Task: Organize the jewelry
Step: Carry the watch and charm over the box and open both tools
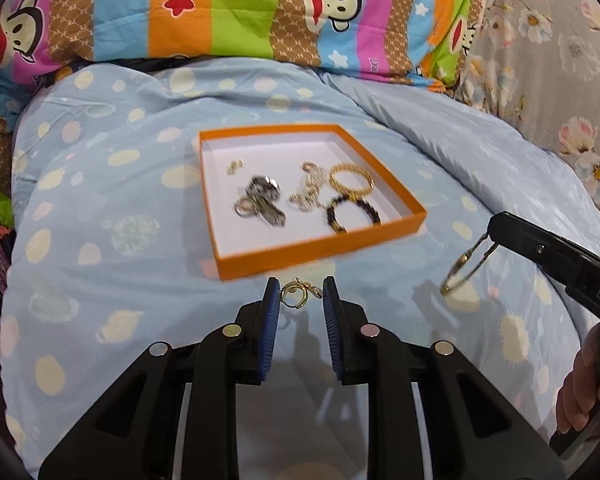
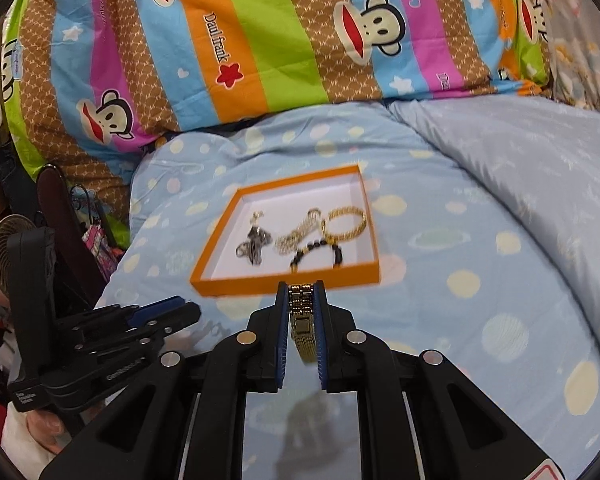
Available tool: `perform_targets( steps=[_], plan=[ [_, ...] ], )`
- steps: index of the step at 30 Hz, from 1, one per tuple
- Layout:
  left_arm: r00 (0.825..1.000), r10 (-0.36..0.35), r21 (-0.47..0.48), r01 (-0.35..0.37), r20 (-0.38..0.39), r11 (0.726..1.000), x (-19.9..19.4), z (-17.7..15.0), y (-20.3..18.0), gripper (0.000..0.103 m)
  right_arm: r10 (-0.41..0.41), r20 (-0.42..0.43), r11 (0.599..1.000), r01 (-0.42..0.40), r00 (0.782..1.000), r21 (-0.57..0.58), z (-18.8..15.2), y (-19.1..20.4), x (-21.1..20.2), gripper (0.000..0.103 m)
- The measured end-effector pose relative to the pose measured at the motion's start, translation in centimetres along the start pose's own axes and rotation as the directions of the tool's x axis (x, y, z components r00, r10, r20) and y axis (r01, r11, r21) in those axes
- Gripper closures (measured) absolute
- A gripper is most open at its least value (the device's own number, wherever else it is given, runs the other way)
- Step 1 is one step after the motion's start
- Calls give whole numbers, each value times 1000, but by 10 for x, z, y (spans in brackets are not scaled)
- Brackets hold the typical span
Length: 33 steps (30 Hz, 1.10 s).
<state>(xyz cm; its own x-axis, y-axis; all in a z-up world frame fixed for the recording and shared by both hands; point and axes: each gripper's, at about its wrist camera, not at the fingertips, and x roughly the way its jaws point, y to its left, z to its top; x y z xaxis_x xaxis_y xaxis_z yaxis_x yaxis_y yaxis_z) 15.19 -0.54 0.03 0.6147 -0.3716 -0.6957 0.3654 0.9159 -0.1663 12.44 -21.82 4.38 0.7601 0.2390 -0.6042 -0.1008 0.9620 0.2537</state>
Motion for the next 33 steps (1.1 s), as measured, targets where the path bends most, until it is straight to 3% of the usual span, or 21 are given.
perform_targets(
  steps=[8,15,23,28,32,33],
  plan=[
    [998,25,-8,-25,52,1000,9,55,11,82,16,45,1000,-16,999,-5,60,5,37,92],
    [997,39,-69,-34,69,997,45,97,29,82,33,64,999,-33,997,-10,100,19,95,92],
    [998,59,-93,-57,21,994,94,111,42,82,23,15,1000,-23,1000,14,104,18,158,92],
    [999,45,-120,-41,27,992,104,111,48,81,20,-11,1000,-20,1000,-4,99,18,174,91],
    [997,76,-135,-71,33,988,102,112,53,57,28,15,1000,-28,1000,12,97,14,168,88],
    [996,75,-138,-69,39,988,100,111,53,56,33,19,999,-33,999,20,97,12,165,88]
  ],
)
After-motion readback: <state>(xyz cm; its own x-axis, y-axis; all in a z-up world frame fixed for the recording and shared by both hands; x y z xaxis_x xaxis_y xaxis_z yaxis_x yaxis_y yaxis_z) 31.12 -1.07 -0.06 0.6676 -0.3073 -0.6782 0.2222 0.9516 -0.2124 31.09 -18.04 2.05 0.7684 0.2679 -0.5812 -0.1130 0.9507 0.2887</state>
